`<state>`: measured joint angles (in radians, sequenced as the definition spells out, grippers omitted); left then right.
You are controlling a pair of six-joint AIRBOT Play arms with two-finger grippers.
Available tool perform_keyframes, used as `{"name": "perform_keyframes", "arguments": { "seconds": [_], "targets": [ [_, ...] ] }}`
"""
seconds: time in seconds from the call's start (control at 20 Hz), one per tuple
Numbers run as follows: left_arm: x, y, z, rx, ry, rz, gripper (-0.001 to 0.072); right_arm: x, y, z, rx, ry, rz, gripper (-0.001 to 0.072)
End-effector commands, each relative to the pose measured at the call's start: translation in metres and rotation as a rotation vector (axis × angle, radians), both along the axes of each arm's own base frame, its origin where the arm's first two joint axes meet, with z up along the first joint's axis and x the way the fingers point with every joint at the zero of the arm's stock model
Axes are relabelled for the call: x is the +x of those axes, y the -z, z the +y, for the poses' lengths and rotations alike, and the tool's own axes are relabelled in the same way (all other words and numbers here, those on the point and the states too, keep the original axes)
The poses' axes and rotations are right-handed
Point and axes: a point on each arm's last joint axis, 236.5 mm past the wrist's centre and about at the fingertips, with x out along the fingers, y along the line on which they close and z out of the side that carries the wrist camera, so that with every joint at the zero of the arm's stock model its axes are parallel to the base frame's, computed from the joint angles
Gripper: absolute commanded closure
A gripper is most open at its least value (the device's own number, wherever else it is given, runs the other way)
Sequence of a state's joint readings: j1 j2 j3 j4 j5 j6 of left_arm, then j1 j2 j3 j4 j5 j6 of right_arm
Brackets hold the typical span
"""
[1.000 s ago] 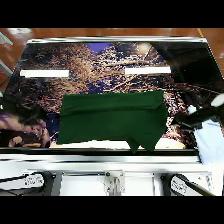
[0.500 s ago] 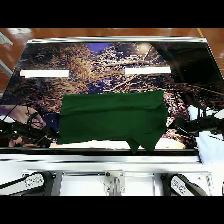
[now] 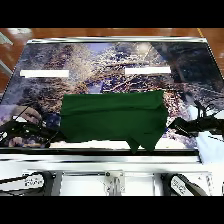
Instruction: Fold the shirts.
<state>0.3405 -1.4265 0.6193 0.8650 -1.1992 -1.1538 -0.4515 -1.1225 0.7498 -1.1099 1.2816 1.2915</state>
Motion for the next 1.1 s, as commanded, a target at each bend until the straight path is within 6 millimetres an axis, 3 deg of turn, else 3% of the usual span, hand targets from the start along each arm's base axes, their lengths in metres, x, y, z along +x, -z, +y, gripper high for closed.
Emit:
{"name": "perform_keyframes", "arguments": {
  "seconds": [0.0, 0.15, 0.3, 0.45, 0.65, 0.8, 0.85, 0.95, 1.05],
  "targets": [
    [-0.002, -0.001, -0.014, -0.036, 0.015, 0.018, 0.0667, -0.015, 0.012, 0.005, 0.012, 0.002, 0.05, 0.0118],
    [-0.004, -0.005, -0.015, -0.047, 0.024, 0.02, 0.0667, -0.031, 0.027, 0.026, 0.092, 0.01, 0.086, 0.0118],
    [-0.003, -0.006, -0.015, -0.046, 0.026, 0.014, 0.0666, -0.031, 0.039, 0.045, 0.165, 0.061, 0.062, 0.0118],
    [-0.003, -0.009, -0.016, -0.05, 0.029, 0.012, 0.0667, -0.042, 0.058, 0.048, 0.161, 0.101, 0.08, 0.012],
    [-0.002, -0.009, -0.015, -0.048, 0.034, 0.003, 0.0666, -0.034, 0.067, 0.053, 0.182, 0.173, 0.037, 0.0122],
    [-0.002, -0.01, -0.016, -0.051, 0.031, 0.001, 0.0666, -0.044, 0.078, 0.059, 0.185, 0.153, 0.084, 0.0122],
    [-0.002, -0.01, -0.016, -0.051, 0.031, 0.002, 0.0666, -0.043, 0.084, 0.064, 0.177, 0.134, 0.092, 0.0168],
    [-0.002, -0.01, -0.016, -0.051, 0.031, 0.002, 0.0666, -0.039, 0.093, 0.074, 0.146, 0.112, 0.091, 0.0352],
    [-0.001, -0.01, -0.015, -0.05, 0.033, -0.002, 0.0667, -0.034, 0.092, 0.081, 0.127, 0.074, 0.073, 0.0624]
  ]
}}
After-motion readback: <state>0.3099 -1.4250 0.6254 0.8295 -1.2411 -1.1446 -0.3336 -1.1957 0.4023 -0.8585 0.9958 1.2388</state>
